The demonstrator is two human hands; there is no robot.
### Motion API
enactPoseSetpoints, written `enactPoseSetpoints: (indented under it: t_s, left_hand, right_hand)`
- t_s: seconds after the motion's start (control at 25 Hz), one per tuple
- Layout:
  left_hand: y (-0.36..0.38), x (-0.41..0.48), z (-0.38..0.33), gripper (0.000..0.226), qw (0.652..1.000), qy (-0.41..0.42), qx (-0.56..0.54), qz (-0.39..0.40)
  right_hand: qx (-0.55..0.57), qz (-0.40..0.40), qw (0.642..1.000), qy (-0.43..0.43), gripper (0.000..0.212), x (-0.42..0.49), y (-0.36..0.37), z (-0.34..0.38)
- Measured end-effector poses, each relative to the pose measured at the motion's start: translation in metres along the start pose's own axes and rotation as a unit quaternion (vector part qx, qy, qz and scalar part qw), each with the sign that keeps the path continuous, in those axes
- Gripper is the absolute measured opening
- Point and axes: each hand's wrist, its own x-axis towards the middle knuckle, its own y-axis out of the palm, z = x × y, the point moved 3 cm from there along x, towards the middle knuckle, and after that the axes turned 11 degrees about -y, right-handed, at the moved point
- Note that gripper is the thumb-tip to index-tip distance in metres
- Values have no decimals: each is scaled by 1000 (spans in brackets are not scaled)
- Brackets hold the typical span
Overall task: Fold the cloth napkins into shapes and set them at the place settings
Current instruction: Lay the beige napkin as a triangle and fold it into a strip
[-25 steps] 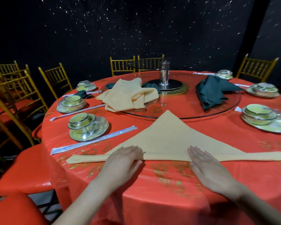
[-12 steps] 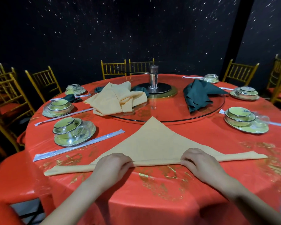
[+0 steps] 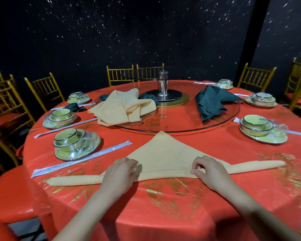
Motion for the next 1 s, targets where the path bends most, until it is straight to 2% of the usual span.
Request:
enactPoseSetpoints:
  t_s: [0.08,0.16,0.28,0.36,0.4,0.48,0.52,0.56,0.68,1.0]
  left_hand:
    - [5,-6,-36,54,995,94,-41,-1]
    - [22,-15,-79,62,984,169,-44,36]
    - [47,-22,-117,82,981,180,3,70]
    - [60,-23,-121,92,981,171,37,84]
    - [64,-23,-119,95,980,168,53,94]
    - [66,-25,-117,99,978,164,66,111]
    - [66,-26,-118,99,978,162,65,113]
    - [65,-26,-118,100,978,161,62,114]
    - [62,-27,-119,100,979,162,57,112]
    - [63,-26,-117,100,980,160,64,101]
  right_hand:
    - [-2,2,1000,5,35,0,0,0]
    - [3,5,1000,5,36,0,-1,2]
    - [25,-1,1000,6,35,-1,1,-1]
    - [34,-29,999,-9,14,-4,-2,-1]
    - [26,-28,999,-15,12,-7,-1,-5]
    - [-33,39,998,-38,74,-16,1,-7]
    - [-80,80,993,-44,98,-23,3,-9]
    - [-113,116,986,-45,111,-29,1,-13]
    - [-112,164,980,-15,118,-39,-8,-22]
    - [-118,166,977,60,126,-52,-30,-50]
